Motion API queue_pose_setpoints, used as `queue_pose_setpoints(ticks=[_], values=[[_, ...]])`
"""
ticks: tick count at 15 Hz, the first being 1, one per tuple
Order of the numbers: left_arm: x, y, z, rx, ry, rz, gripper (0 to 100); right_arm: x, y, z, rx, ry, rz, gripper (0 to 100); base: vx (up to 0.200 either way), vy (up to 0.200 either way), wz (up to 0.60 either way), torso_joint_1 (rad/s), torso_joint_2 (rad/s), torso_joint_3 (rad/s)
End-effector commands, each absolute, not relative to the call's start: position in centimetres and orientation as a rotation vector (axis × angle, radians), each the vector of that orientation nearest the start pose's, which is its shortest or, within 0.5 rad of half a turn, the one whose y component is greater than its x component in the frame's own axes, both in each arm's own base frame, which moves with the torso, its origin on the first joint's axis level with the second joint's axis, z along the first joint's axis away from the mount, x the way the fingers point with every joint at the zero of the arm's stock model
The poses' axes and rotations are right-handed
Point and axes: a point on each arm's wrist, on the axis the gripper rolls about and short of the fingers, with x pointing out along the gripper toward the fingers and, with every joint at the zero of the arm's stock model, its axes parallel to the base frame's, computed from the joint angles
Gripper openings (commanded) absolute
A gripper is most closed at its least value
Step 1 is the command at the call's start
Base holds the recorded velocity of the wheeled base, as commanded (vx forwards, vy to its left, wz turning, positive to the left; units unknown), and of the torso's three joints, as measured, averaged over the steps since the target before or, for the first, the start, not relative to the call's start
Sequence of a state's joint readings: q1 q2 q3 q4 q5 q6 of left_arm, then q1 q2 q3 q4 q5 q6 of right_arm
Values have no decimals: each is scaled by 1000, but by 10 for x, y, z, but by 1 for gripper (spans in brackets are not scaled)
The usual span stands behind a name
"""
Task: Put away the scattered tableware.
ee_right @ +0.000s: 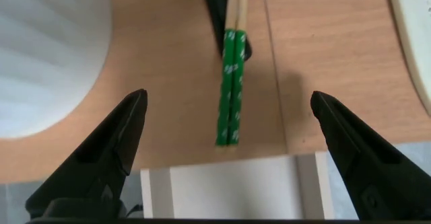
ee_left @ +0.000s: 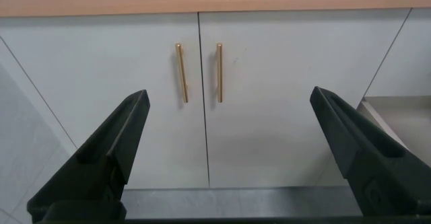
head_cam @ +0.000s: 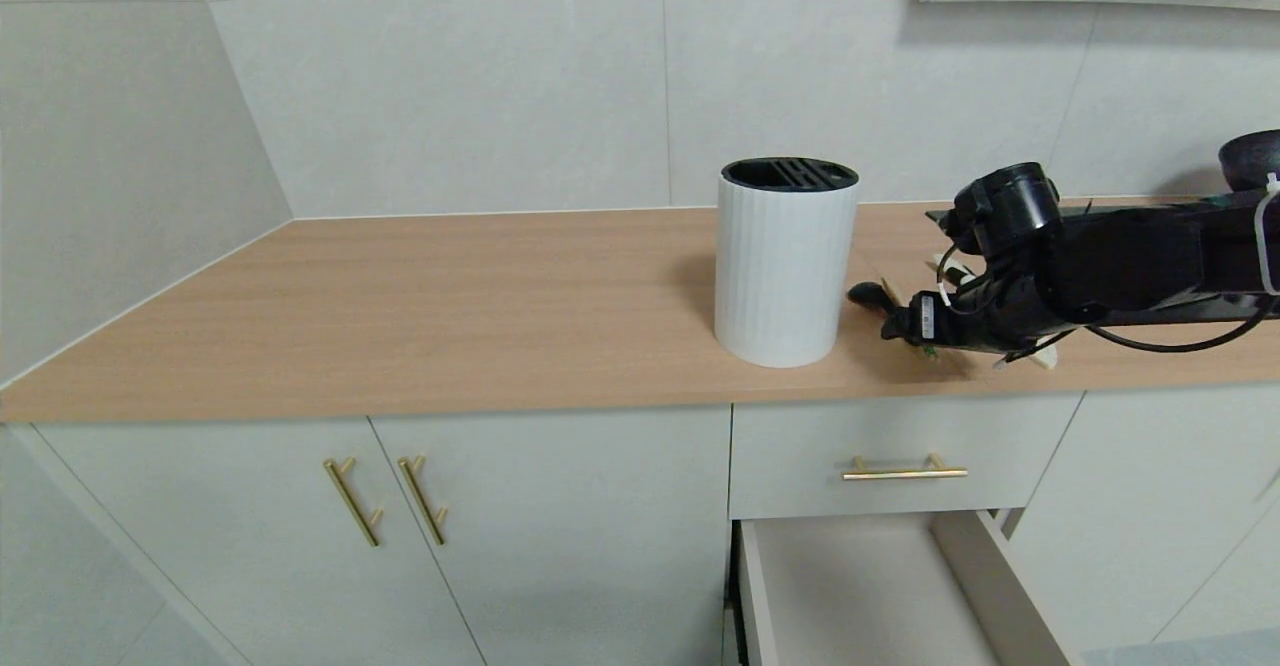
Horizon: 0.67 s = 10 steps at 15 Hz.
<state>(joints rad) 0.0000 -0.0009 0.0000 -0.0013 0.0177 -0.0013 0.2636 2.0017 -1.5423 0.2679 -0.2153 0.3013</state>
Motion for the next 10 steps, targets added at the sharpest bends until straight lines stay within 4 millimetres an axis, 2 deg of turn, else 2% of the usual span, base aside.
queue_pose_setpoints(ticks=[1, 2, 3, 8, 10], values=[[-23, 0, 76, -2, -2, 18, 100, 384, 96, 189, 116, 712, -68, 100, 0, 0, 0, 0, 0, 0], [-23, 0, 76, -2, -2, 18, 100, 385, 95, 188, 116, 716, -70, 100, 0, 0, 0, 0, 0, 0], [-23, 0, 76, -2, -2, 18, 100, 386, 94, 187, 119, 709, -72, 0, 0, 0, 0, 0, 0, 0], [-23, 0, 76, -2, -2, 18, 100, 389, 94, 183, 116, 718, -73, 0, 0, 0, 0, 0, 0, 0], [-23, 0, 76, -2, -2, 18, 100, 386, 94, 188, 121, 705, -71, 0, 0, 0, 0, 0, 0, 0]])
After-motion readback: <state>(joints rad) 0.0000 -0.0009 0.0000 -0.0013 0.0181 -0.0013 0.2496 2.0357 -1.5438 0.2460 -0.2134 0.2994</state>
